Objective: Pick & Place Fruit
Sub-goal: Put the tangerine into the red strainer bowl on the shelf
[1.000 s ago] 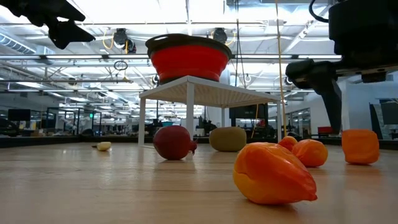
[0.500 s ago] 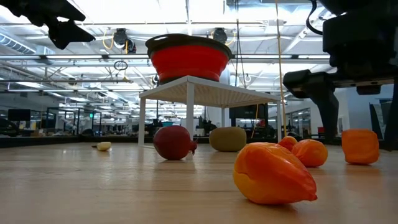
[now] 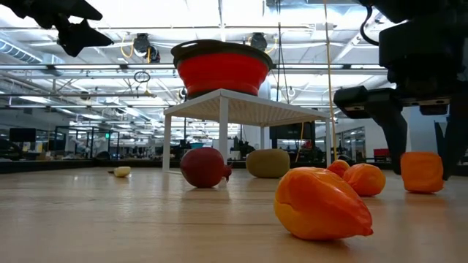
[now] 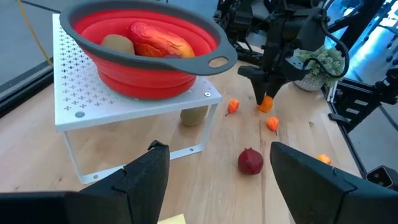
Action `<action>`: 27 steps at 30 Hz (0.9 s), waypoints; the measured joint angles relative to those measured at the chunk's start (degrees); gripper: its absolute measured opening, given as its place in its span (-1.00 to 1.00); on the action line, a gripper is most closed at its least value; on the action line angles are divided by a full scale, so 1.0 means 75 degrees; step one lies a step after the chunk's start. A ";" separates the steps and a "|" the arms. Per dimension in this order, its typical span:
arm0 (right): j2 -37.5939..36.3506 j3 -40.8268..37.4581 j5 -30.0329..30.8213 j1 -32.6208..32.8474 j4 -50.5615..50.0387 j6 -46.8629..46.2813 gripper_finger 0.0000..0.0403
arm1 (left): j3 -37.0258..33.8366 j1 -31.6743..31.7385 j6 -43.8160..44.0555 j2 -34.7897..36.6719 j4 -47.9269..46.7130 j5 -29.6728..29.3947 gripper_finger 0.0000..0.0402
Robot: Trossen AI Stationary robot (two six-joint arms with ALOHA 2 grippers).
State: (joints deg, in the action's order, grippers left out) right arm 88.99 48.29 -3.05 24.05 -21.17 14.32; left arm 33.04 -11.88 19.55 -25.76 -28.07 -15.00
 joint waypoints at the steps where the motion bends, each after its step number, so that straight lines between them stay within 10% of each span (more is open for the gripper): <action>1: 0.0000 0.0000 0.0000 0.0000 0.0003 -0.0002 -0.28 | 0.0000 0.0000 0.0000 0.0000 0.0024 0.0000 0.38; 20: -0.0514 0.1413 -0.0024 -0.0141 0.0085 -0.2261 -0.44 | 0.0000 0.0000 -0.0044 0.0000 0.0156 0.0009 0.38; 27: -0.0842 0.1483 -0.0017 -0.0521 0.2135 -0.4442 -0.43 | 0.0000 0.0000 -0.0196 -0.0012 0.0150 0.0166 0.38</action>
State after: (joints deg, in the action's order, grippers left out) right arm 82.67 59.42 -3.18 20.15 -5.15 -18.99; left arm 33.04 -11.88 18.08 -25.85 -26.94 -13.76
